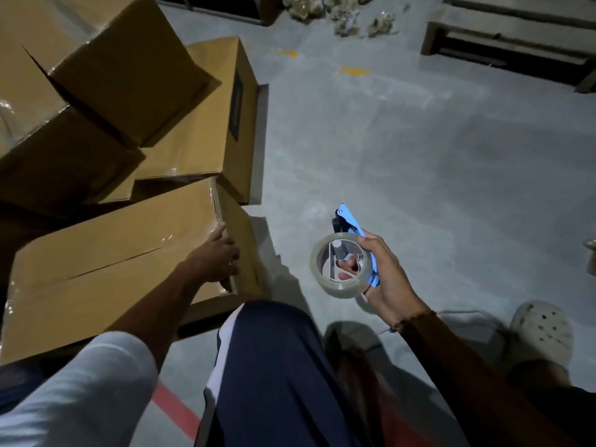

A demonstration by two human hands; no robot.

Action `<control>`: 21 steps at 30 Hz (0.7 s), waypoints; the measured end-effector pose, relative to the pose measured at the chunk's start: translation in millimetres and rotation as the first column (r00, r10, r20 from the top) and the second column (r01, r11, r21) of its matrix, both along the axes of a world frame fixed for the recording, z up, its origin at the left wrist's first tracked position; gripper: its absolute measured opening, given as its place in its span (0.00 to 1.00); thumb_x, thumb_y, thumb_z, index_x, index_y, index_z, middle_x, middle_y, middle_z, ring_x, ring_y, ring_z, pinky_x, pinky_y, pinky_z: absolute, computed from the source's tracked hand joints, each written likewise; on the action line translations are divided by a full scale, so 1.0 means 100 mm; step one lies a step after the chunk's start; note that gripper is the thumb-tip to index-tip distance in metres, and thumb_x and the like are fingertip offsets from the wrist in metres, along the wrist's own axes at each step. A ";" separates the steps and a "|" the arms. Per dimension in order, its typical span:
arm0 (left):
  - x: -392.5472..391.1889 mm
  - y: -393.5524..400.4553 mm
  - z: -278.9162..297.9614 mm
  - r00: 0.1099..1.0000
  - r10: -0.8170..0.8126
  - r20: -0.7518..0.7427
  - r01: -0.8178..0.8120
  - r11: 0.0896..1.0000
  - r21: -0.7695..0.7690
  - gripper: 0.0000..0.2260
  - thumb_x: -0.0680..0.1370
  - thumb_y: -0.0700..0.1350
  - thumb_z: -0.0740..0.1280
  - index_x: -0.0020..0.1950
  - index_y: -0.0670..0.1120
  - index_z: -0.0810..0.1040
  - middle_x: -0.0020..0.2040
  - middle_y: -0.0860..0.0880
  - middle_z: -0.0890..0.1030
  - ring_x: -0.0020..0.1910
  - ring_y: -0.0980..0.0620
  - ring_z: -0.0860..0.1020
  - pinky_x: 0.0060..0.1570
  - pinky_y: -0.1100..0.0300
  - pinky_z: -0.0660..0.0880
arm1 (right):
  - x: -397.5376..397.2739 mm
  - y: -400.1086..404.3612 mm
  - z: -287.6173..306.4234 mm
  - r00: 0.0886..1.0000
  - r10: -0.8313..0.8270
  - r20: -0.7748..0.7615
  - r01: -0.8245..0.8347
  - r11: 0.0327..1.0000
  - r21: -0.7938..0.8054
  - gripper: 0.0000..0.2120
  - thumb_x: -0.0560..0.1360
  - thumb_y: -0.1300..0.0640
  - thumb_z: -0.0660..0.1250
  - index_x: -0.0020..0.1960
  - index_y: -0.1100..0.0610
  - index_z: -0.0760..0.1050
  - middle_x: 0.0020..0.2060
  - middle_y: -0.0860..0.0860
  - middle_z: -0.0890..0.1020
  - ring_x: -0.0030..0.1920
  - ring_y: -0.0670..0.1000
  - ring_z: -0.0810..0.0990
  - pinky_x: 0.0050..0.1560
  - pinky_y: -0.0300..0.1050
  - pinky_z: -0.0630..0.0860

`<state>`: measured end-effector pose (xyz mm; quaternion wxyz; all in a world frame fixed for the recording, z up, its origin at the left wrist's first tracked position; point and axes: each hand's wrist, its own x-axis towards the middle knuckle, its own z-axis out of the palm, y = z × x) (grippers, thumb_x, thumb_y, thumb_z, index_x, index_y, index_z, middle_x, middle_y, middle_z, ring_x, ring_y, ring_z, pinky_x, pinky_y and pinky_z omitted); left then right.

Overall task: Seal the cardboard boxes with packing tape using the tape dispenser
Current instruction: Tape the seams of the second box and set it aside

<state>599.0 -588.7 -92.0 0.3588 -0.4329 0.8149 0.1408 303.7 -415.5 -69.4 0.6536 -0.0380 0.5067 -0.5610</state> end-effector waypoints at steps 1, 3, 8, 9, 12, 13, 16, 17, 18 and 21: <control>-0.12 0.02 0.07 0.997 0.062 -0.036 -0.061 0.998 0.017 0.16 0.81 0.55 0.62 0.65 0.50 0.78 0.67 0.49 0.76 0.72 0.49 0.67 0.76 0.43 0.55 | -0.01 0.02 0.04 1.000 -0.011 -0.004 0.011 1.000 0.005 0.21 0.72 0.50 0.70 0.64 0.52 0.78 0.64 0.62 0.78 0.54 0.60 0.78 0.66 0.64 0.72; -0.50 0.06 0.21 0.956 0.201 -0.216 -0.193 0.980 0.057 0.16 0.82 0.53 0.64 0.64 0.44 0.79 0.64 0.44 0.78 0.63 0.46 0.75 0.62 0.50 0.71 | -0.06 0.08 0.12 0.999 -0.038 -0.016 0.038 0.999 0.004 0.18 0.75 0.51 0.69 0.64 0.52 0.78 0.62 0.63 0.78 0.54 0.59 0.78 0.65 0.63 0.72; -1.72 0.27 0.76 0.756 0.275 -0.594 -0.234 0.961 0.148 0.16 0.81 0.55 0.64 0.60 0.46 0.81 0.58 0.46 0.83 0.58 0.45 0.79 0.59 0.49 0.75 | -0.39 0.42 0.52 0.987 -0.156 -0.034 0.154 0.986 -0.068 0.15 0.77 0.54 0.66 0.63 0.53 0.79 0.63 0.60 0.79 0.55 0.61 0.77 0.66 0.63 0.73; -1.95 0.35 0.88 0.708 0.275 -0.650 -0.225 0.961 0.162 0.14 0.81 0.54 0.64 0.58 0.47 0.81 0.57 0.47 0.83 0.57 0.46 0.80 0.59 0.48 0.76 | -0.48 0.53 0.63 0.981 -0.189 -0.034 0.186 0.979 -0.088 0.15 0.78 0.54 0.66 0.63 0.53 0.79 0.63 0.58 0.80 0.55 0.62 0.77 0.66 0.63 0.72; -2.61 0.66 1.27 0.604 0.256 -0.755 -0.179 0.966 0.184 0.12 0.81 0.53 0.65 0.56 0.48 0.82 0.54 0.48 0.84 0.53 0.47 0.80 0.58 0.48 0.77 | -0.80 0.97 1.04 0.956 -0.285 -0.065 0.275 0.952 -0.132 0.14 0.78 0.52 0.65 0.62 0.52 0.78 0.59 0.58 0.80 0.53 0.59 0.76 0.62 0.61 0.73; -2.81 0.78 1.43 0.576 0.227 -0.785 -0.145 0.974 0.175 0.12 0.81 0.53 0.65 0.56 0.48 0.82 0.54 0.48 0.84 0.53 0.47 0.80 0.58 0.49 0.77 | -0.91 1.14 1.19 0.941 -0.330 -0.079 0.317 0.938 -0.144 0.14 0.77 0.52 0.66 0.62 0.53 0.78 0.56 0.58 0.80 0.49 0.57 0.76 0.57 0.59 0.73; -3.40 1.17 1.88 0.452 0.172 -0.875 -0.063 0.985 0.160 0.10 0.81 0.52 0.65 0.53 0.48 0.83 0.50 0.50 0.85 0.51 0.50 0.81 0.55 0.54 0.76 | -1.21 1.73 1.63 0.865 -0.499 -0.046 0.481 0.853 -0.205 0.14 0.77 0.53 0.66 0.61 0.54 0.80 0.48 0.56 0.79 0.40 0.51 0.74 0.48 0.50 0.70; -3.58 1.32 2.05 0.416 0.170 -0.894 -0.041 0.985 0.169 0.09 0.81 0.51 0.66 0.52 0.48 0.83 0.49 0.51 0.85 0.50 0.51 0.81 0.53 0.57 0.75 | -1.29 1.92 1.78 0.840 -0.542 -0.026 0.524 0.822 -0.223 0.14 0.76 0.54 0.66 0.60 0.54 0.80 0.47 0.55 0.79 0.41 0.51 0.74 0.48 0.49 0.70; -3.74 1.46 2.22 0.373 0.167 -0.913 -0.009 0.984 0.176 0.09 0.81 0.50 0.66 0.51 0.47 0.83 0.47 0.52 0.84 0.49 0.52 0.81 0.49 0.59 0.74 | -1.38 2.11 1.92 0.816 -0.578 -0.018 0.557 0.794 -0.243 0.13 0.76 0.54 0.66 0.59 0.54 0.81 0.48 0.56 0.79 0.43 0.53 0.74 0.48 0.50 0.69; -4.16 1.88 2.73 0.266 0.145 -0.953 0.085 0.981 0.173 0.08 0.81 0.49 0.66 0.50 0.48 0.83 0.44 0.54 0.83 0.47 0.56 0.81 0.43 0.64 0.72 | -1.57 2.62 2.36 0.745 -0.665 -0.048 0.620 0.718 -0.318 0.18 0.75 0.54 0.66 0.63 0.57 0.78 0.50 0.59 0.79 0.49 0.58 0.73 0.52 0.54 0.67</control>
